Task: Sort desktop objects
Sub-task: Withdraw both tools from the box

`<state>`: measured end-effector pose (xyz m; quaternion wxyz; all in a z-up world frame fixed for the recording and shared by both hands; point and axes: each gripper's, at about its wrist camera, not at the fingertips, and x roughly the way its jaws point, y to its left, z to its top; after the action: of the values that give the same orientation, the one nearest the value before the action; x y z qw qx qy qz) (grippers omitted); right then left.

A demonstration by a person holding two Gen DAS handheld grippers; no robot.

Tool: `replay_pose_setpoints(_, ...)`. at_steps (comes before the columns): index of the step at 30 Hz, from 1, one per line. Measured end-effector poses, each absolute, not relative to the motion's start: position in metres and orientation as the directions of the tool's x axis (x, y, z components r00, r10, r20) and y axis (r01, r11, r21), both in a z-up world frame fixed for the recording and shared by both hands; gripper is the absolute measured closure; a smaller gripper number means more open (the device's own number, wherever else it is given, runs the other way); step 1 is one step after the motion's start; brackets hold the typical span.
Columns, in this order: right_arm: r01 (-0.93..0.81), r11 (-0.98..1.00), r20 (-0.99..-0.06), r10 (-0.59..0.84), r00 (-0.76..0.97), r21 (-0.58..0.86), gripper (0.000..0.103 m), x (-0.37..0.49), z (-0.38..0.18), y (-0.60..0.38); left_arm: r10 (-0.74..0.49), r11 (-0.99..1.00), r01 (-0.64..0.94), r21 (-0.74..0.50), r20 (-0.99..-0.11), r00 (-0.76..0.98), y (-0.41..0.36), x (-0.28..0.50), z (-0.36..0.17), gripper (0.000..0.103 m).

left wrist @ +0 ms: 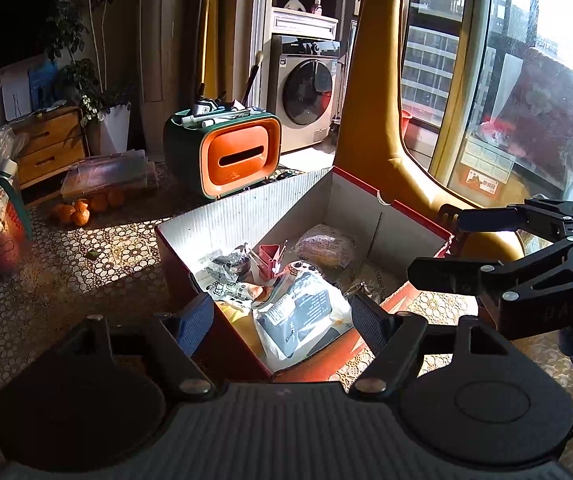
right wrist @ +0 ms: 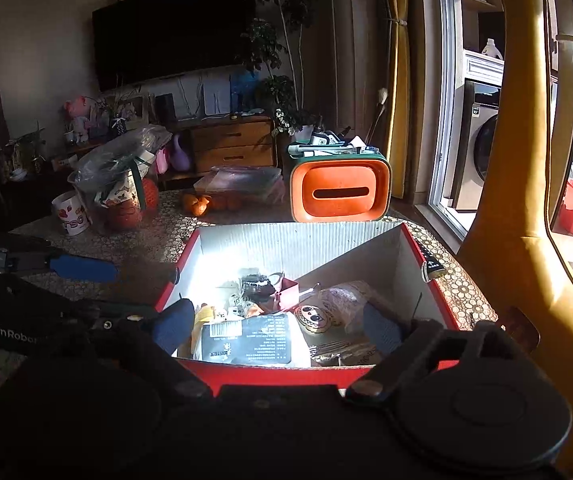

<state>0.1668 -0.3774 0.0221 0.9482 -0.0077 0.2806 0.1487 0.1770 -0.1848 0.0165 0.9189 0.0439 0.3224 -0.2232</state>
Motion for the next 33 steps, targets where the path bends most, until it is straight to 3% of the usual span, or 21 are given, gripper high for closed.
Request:
replay_pose_setpoints(4,-0.275,0.958,-0.509,0.277,0.815,0.082,0.005,0.155,0.021,-0.382,-0.386,0.896,0.439,-0.071,-0.613,0.689,-0.184,0.172,0.014,0.026)
replay_pose_setpoints(7,-0.265,0.959,-0.489,0.279,0.827,0.099,0.003,0.146,0.021,-0.385,-0.387,0.896,0.439,-0.067,-0.606,0.695,-0.185,0.167,0.014,0.014)
replay_pose_setpoints(33,-0.212,0.967,-0.452,0.254,0.855,0.142,0.001,0.103,0.013,-0.397,-0.391,0.889,0.457,-0.03,-0.568,0.724,-0.189,0.131,0.012,0.014)
